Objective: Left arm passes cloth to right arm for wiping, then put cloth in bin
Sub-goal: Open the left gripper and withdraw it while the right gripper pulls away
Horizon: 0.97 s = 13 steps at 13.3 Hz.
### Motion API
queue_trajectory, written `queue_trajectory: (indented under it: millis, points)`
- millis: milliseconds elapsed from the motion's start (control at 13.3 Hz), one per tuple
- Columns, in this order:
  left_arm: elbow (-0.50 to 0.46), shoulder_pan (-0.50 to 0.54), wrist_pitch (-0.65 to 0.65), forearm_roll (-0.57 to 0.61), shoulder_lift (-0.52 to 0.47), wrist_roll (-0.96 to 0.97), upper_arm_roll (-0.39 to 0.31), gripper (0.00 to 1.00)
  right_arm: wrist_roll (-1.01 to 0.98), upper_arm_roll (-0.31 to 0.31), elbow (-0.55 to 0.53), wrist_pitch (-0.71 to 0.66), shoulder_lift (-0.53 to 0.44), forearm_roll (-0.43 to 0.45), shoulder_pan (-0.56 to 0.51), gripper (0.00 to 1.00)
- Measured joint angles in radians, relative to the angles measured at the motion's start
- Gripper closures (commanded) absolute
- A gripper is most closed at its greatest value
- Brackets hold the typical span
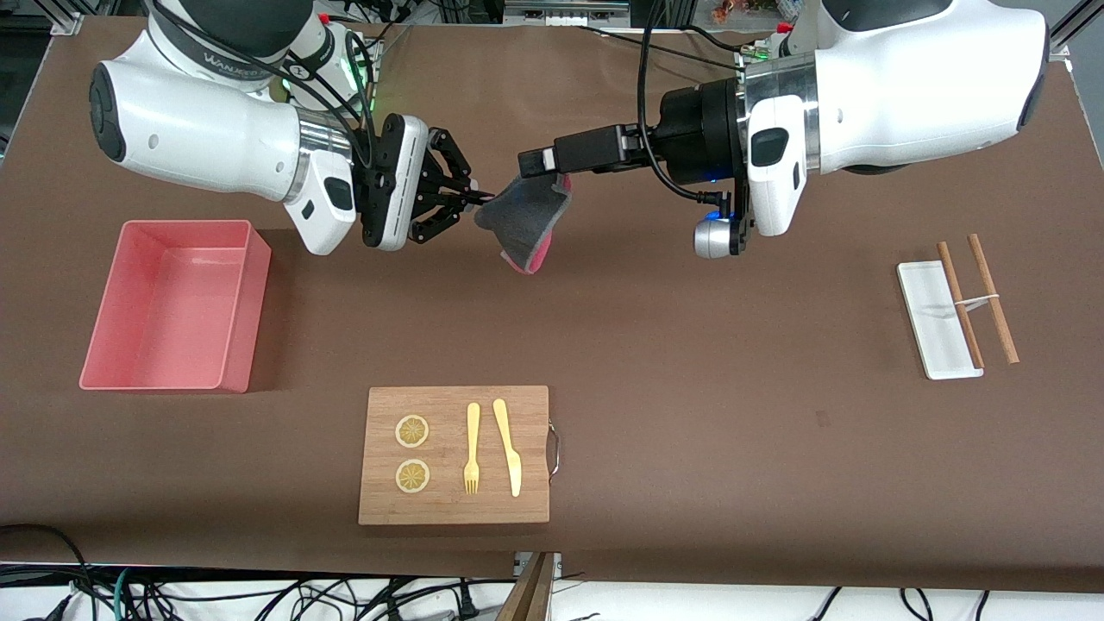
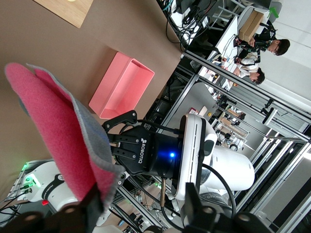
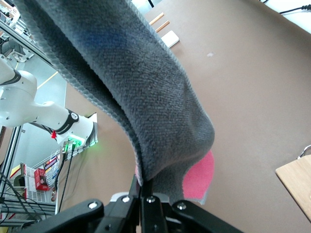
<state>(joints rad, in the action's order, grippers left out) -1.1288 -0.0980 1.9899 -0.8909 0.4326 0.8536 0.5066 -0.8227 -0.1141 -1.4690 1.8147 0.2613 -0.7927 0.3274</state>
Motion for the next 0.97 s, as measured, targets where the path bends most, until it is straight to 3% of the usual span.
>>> queue_trajectory:
  millis: [525, 750, 975]
  points:
    - [-0.002, 0.026, -0.076, 0.154, 0.000, 0.000, -0.008, 0.00, 0.000, 0.070, 0.006, -0.100, -0.011, 0.042, -0.002, 1.00]
    - [-0.003, 0.084, -0.224, 0.352, 0.001, -0.041, -0.009, 0.00, 0.000, 0.096, 0.005, -0.114, -0.011, 0.138, -0.004, 1.00]
    - [-0.022, 0.151, -0.360, 0.553, 0.009, -0.231, -0.011, 0.00, 0.002, 0.114, -0.010, -0.115, 0.001, 0.294, -0.010, 1.00]
